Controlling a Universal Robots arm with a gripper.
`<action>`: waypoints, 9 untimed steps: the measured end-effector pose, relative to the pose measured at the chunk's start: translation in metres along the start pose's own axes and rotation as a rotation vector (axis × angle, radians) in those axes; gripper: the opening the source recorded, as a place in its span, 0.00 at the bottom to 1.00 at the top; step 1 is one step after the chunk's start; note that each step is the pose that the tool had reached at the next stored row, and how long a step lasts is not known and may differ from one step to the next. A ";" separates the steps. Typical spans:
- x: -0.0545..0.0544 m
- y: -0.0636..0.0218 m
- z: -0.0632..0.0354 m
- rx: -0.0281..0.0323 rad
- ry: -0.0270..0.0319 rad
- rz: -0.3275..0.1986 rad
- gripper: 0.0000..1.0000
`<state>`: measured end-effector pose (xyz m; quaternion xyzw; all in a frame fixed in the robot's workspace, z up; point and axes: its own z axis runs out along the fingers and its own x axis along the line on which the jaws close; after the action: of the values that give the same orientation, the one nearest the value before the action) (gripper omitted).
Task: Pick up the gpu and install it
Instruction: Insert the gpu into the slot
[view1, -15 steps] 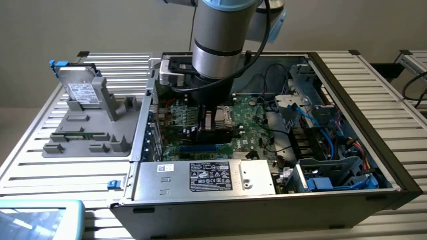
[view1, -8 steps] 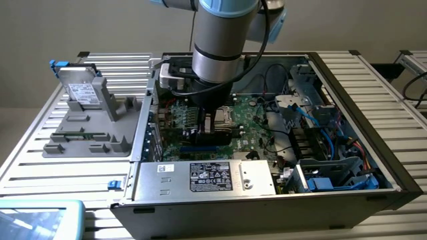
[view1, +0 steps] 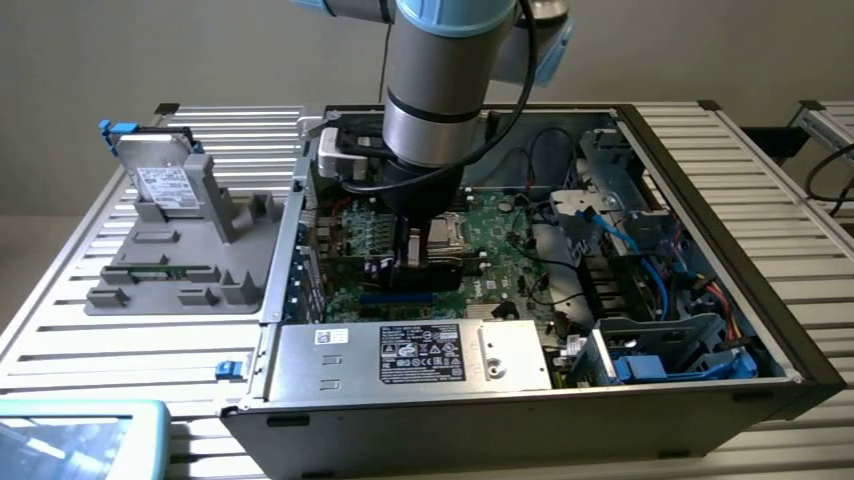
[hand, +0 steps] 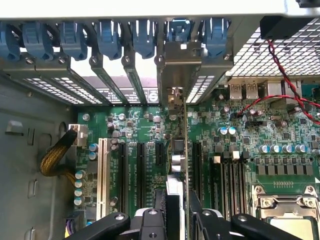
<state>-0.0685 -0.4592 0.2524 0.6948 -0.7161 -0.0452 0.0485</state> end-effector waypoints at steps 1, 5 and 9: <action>0.000 0.0000 0.0000 0.0000 -0.0001 0.000 0.28; 0.000 0.0000 0.0003 0.0001 -0.0002 0.000 0.28; 0.000 0.0001 0.0008 0.0000 -0.0031 0.000 0.28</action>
<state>-0.0687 -0.4594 0.2516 0.6949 -0.7161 -0.0463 0.0474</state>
